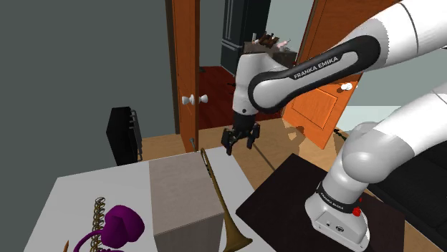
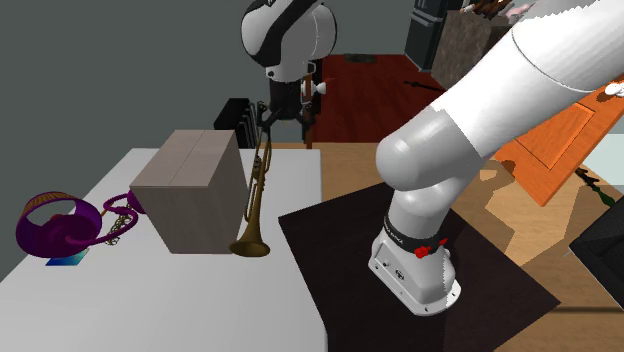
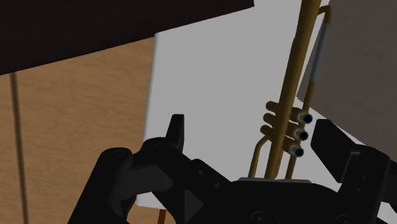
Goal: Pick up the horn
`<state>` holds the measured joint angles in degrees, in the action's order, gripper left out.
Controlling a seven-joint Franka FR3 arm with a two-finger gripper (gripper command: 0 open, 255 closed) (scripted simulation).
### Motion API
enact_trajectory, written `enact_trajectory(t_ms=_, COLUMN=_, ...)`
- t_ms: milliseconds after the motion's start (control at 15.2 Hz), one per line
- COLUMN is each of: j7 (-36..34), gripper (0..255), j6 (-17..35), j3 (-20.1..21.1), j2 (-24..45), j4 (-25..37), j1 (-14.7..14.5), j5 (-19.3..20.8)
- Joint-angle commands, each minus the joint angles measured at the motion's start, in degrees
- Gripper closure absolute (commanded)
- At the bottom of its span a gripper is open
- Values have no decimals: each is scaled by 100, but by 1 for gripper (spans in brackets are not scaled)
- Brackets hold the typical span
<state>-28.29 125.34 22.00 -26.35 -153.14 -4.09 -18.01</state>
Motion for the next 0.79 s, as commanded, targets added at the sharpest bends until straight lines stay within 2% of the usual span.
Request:
enact_trajectory(t_ms=0, j7=-291, gripper=0, j6=529, j3=243, j2=431, j4=72, j1=5, j5=-43)
enact_trajectory(t_ms=264, j7=-936, gripper=0, j6=1517, j3=683, j2=1390, j4=312, j1=124, j5=164)
enact_trajectory(t_ms=462, j7=-1620, gripper=0, j6=2194, j3=962, j2=2179, j4=584, j1=262, j5=669)
enact_trajectory(t_ms=726, j7=-1847, gripper=0, j6=2551, j3=983, j2=2538, j4=577, j1=283, j5=949)
